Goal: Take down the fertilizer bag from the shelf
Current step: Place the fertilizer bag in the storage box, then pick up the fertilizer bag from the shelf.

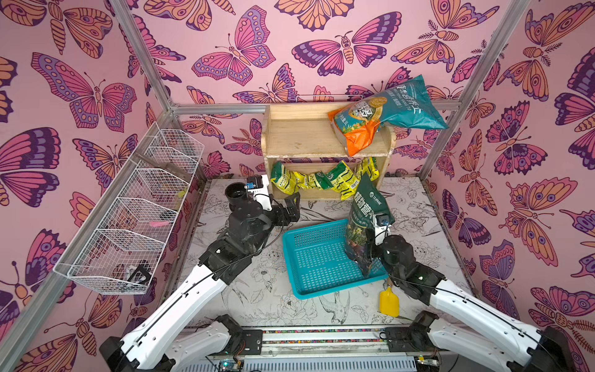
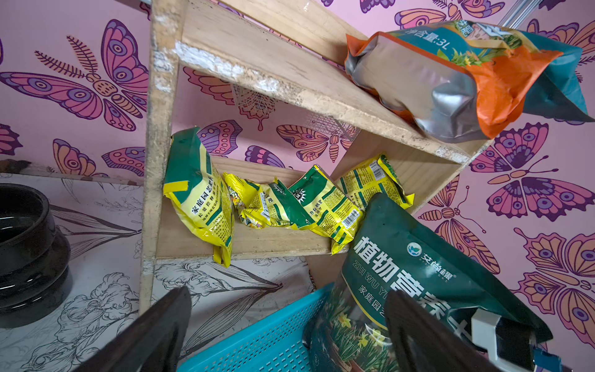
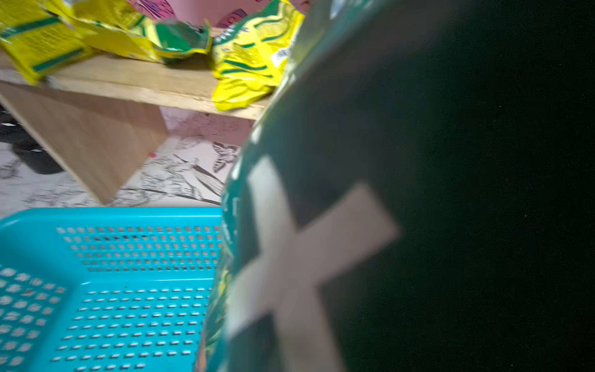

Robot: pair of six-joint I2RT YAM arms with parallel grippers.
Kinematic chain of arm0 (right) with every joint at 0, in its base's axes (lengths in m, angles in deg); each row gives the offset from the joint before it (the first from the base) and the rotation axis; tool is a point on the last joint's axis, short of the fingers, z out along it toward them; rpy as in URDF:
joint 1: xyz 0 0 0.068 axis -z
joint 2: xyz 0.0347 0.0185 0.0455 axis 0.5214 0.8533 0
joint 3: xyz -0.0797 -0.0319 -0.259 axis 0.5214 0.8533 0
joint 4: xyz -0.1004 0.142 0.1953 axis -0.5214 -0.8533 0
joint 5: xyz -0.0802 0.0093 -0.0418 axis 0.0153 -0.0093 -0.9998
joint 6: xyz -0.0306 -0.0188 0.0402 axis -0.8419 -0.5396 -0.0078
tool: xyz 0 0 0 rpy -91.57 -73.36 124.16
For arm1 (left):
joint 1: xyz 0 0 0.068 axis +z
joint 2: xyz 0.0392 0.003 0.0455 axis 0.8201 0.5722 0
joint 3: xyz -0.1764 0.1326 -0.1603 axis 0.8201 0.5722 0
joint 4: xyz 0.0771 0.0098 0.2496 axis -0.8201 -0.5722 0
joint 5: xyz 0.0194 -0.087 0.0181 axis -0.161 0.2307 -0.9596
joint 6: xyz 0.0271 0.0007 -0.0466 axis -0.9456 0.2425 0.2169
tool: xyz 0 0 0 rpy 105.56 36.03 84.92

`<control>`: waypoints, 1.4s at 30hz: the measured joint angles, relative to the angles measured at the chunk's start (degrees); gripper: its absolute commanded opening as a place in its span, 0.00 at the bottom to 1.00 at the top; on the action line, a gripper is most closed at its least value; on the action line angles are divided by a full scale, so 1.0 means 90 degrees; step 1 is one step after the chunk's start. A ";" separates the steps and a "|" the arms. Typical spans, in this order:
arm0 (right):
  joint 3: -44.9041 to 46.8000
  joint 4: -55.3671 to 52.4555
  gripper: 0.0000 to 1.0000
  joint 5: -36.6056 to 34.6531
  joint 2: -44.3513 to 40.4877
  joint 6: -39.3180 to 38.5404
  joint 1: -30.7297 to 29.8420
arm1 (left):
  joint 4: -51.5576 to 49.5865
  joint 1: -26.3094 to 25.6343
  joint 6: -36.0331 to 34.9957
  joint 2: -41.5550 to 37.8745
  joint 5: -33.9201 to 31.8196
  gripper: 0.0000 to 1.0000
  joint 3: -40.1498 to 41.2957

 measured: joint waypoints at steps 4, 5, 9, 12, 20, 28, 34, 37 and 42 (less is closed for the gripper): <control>-0.0284 -0.0277 0.88 -0.0036 -0.0032 0.0313 0.0204 | 0.0007 0.0000 -0.0002 0.0087 0.0005 1.00 -0.0010; -0.0401 -0.0333 0.91 -0.0034 -0.0010 0.0355 0.0204 | 0.0005 0.0000 -0.0005 0.0119 0.0024 1.00 -0.0022; -0.0867 -0.0403 0.95 -0.0010 0.0143 0.0478 0.0211 | 0.0017 0.0000 -0.0024 0.0189 0.0102 1.00 -0.0095; -0.0974 -0.0420 0.99 -0.0015 0.0170 0.0491 0.0214 | 0.0022 0.0000 -0.0034 0.0187 0.0126 1.00 -0.0109; -0.1668 -0.1124 0.99 -0.0449 0.0158 0.0192 0.0216 | -0.0330 0.0000 -0.0469 0.0221 0.0138 1.00 -0.0420; -0.3053 -0.1877 0.99 -0.1151 0.0131 -0.0270 0.0216 | -0.0889 0.0000 -0.1139 0.0712 0.0136 1.00 -0.1387; -0.4476 -0.2759 0.96 -0.0874 0.0680 -0.0248 0.0216 | -0.1440 -0.0284 -0.1948 0.1622 -0.0102 1.00 -0.2637; -0.5088 -0.3157 0.92 -0.0398 0.1052 0.0000 0.0216 | -0.1489 -0.0680 -0.2562 0.2271 -0.0364 1.00 -0.3512; -0.5238 -0.3708 0.91 0.0226 0.1290 0.0483 0.0216 | -0.1666 -0.1236 -0.3599 0.3344 -0.0724 1.00 -0.5008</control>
